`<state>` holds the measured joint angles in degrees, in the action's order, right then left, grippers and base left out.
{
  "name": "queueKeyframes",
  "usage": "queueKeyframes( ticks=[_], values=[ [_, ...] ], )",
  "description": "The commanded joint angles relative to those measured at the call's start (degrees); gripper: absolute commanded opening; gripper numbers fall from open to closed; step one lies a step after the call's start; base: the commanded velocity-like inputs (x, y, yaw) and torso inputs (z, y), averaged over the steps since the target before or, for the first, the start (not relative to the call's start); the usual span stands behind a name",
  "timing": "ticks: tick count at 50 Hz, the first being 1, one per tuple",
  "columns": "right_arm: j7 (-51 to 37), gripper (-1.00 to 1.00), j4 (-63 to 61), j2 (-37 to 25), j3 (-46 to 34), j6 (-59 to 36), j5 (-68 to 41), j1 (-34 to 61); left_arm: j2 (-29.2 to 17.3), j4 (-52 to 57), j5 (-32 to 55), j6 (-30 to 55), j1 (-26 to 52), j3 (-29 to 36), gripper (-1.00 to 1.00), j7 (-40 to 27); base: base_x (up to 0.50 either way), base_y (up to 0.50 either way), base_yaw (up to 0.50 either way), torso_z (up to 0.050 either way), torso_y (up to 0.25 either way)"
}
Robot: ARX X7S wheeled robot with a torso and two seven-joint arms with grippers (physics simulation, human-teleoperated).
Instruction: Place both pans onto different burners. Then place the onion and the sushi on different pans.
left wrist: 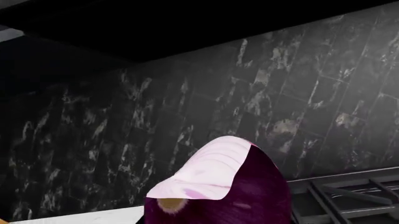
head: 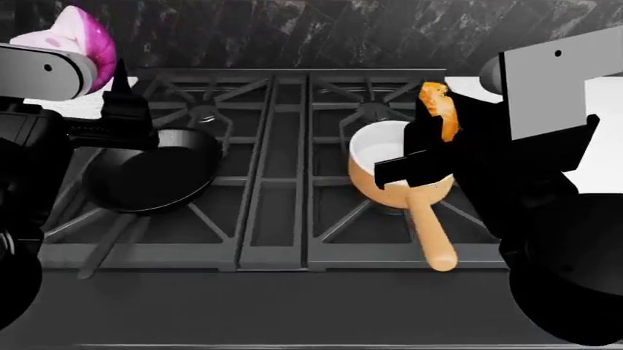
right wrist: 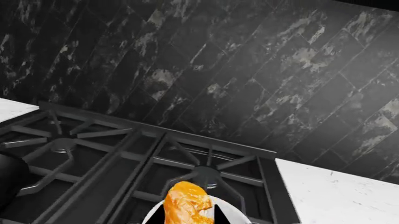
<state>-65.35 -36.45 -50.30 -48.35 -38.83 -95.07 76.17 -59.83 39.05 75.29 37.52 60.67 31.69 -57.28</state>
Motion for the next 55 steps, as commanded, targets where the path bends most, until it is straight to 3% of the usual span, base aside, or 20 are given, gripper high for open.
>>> queueKeyframes(
  ticks=[1, 21, 42, 55],
  values=[
    [0.3, -1.0, 0.1, 0.0, 0.1, -0.4, 0.6, 0.1, 0.1, -0.3, -0.1, -0.7, 0.0, -0.2, -1.0, -0.3, 0.0, 0.5, 0.0, 0.0, 0.0],
    [-0.3, -1.0, 0.3, 0.3, 0.6, -0.1, 0.7, 0.7, -0.3, -0.6, -0.6, -1.6, -1.3, -0.5, -1.0, 0.1, 0.0, 0.18, 0.0, 0.0, 0.0],
    [-0.1, -1.0, 2.6, -0.5, 1.2, -0.7, 0.1, 2.0, 0.9, -1.4, -0.9, -0.3, 0.0, 0.1, -1.0, 0.5, 0.1, 0.0, 0.0, 0.0, 0.0],
    [6.3, -1.0, 15.6, 2.4, -1.3, -3.3, 5.9, 4.0, 1.5, -2.2, -1.7, -0.4, -0.1, 0.5, -1.0, 1.0, 0.0, 0.0, 0.0, 0.0, 0.0]
  ],
)
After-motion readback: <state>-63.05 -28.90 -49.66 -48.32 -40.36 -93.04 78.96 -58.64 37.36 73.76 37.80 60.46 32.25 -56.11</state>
